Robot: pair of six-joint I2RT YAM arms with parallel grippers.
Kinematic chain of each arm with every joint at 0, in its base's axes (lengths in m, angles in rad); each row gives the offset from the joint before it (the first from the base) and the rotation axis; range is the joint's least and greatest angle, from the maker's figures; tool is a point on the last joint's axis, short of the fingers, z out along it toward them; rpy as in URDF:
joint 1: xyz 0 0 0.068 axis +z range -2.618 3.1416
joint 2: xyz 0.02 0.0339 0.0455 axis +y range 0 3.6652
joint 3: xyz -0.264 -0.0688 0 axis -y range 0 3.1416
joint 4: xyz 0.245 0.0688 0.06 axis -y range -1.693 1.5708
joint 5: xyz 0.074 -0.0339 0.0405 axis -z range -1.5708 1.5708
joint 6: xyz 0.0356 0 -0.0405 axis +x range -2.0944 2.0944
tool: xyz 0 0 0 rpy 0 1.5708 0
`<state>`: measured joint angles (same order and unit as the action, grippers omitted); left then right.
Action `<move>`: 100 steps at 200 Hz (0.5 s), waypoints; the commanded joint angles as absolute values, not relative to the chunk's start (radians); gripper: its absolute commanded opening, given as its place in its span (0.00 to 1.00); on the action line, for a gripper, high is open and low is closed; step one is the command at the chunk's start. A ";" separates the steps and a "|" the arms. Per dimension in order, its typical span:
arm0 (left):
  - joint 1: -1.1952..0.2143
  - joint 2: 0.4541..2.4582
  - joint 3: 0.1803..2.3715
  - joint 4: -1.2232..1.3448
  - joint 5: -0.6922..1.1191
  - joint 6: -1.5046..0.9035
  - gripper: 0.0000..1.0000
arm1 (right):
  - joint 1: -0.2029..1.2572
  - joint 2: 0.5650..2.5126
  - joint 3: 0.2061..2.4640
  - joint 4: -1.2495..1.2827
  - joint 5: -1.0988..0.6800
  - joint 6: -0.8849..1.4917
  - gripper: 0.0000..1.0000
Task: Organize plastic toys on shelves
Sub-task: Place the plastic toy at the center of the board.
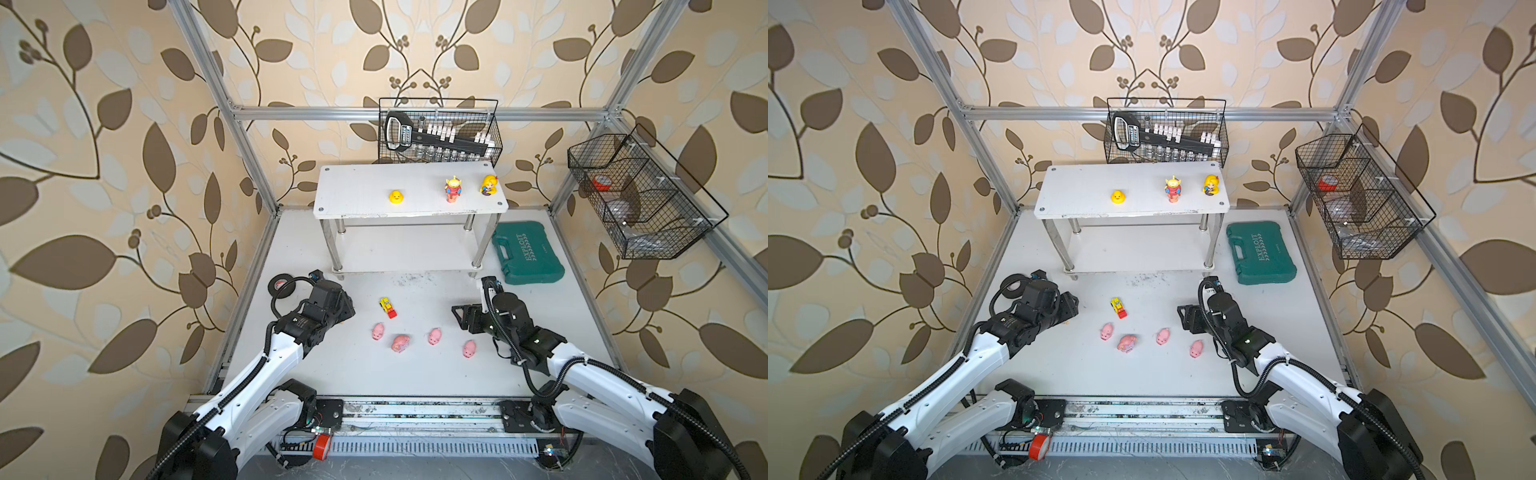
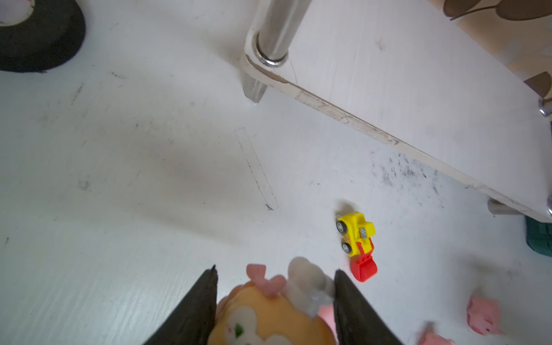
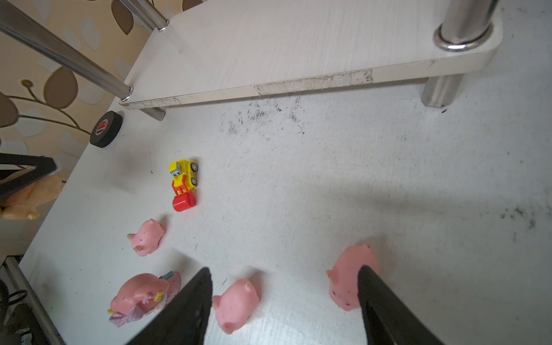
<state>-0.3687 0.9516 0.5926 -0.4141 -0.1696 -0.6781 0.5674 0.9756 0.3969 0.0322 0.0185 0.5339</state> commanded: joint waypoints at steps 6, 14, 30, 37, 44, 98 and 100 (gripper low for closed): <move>-0.391 1.096 0.670 -0.415 -0.283 -0.704 0.18 | 0.571 0.963 0.414 0.015 0.035 0.519 0.76; -0.406 1.147 0.682 -0.421 -0.295 -0.710 0.18 | 0.570 0.968 0.413 0.018 0.034 0.517 0.76; -0.447 1.228 0.709 -0.427 -0.332 -0.718 0.18 | 0.570 0.980 0.415 0.018 0.033 0.510 0.76; -0.458 1.257 0.727 -0.442 -0.344 -0.729 0.18 | 0.570 0.986 0.418 0.014 0.033 0.507 0.76; -0.462 1.282 0.744 -0.452 -0.346 -0.733 0.19 | 0.569 0.986 0.420 0.011 0.036 0.503 0.76; -0.486 1.473 0.813 -0.498 -0.336 -0.727 0.23 | 0.567 0.976 0.414 0.009 0.053 0.493 0.77; -0.487 1.479 0.814 -0.499 -0.339 -0.728 0.23 | 0.568 0.976 0.413 0.008 0.054 0.492 0.77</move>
<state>-0.4717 1.4189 0.7700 -0.4538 -0.2810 -0.7090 0.5671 0.9813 0.3969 0.0212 0.0303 0.5079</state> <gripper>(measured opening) 0.582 0.766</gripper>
